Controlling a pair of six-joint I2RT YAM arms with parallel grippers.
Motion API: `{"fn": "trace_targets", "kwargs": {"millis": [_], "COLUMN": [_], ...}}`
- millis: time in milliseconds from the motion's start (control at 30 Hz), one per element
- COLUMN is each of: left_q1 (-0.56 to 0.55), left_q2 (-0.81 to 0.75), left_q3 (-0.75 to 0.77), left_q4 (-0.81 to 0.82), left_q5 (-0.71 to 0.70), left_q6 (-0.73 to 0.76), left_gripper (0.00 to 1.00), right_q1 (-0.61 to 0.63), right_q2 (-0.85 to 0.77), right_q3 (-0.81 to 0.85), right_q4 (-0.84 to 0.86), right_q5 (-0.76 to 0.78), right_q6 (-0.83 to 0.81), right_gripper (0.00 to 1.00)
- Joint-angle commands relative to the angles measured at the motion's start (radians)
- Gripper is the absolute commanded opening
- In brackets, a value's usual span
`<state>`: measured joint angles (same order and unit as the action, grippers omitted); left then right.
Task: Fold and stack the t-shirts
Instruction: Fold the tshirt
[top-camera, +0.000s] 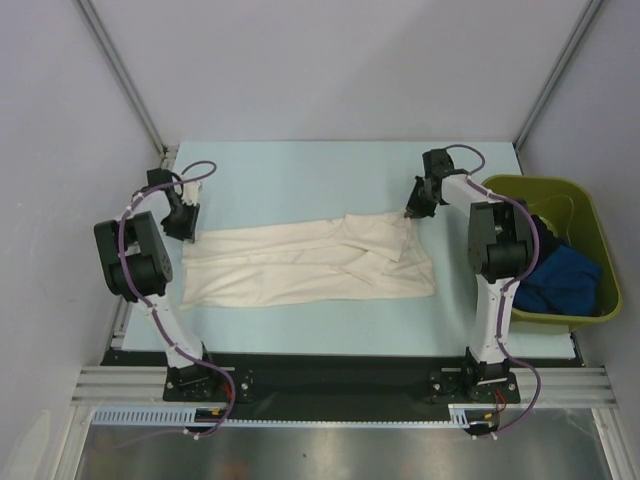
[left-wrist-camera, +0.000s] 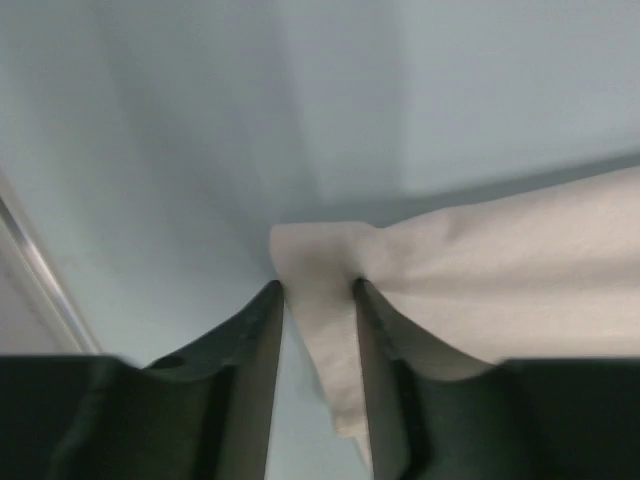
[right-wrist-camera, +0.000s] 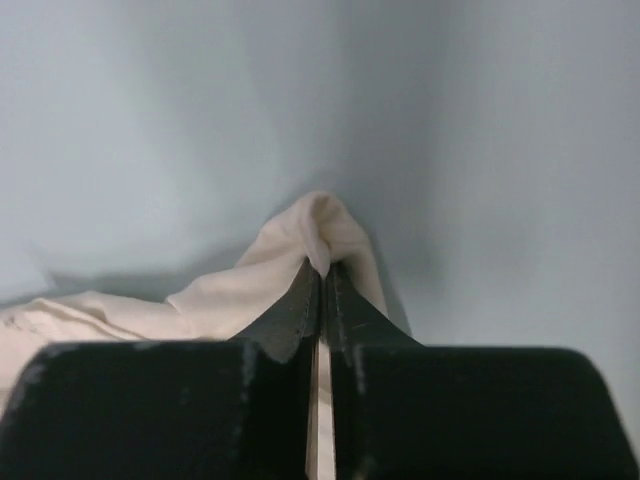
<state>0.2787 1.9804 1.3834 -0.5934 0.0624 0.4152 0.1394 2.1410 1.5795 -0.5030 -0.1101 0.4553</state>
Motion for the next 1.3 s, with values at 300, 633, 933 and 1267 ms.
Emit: {"fn": "trace_targets", "kwargs": {"millis": [300, 633, 933, 1267], "left_q1": [-0.045, -0.45, -0.54, -0.426], "left_q2": [-0.135, -0.21, -0.229, -0.371], "left_q3": [-0.253, -0.394, -0.454, -0.492], "left_q4": [-0.19, -0.45, -0.513, -0.537], "left_q5": [0.246, 0.404, 0.488, 0.427], "left_q6": [0.198, 0.387, 0.384, 0.378], "left_gripper": [0.0, 0.15, 0.11, 0.49], "right_q1": [-0.017, 0.034, 0.075, 0.057], "right_q2": [0.4, 0.652, 0.691, 0.501], "right_q3": [0.607, 0.902, 0.959, 0.898], "right_q4": [0.081, 0.374, 0.494, 0.371], "right_q5": [-0.08, -0.011, 0.05, 0.082], "right_q6": [0.133, 0.371, 0.399, 0.232], "right_gripper": [0.0, 0.0, 0.02, 0.66]}}
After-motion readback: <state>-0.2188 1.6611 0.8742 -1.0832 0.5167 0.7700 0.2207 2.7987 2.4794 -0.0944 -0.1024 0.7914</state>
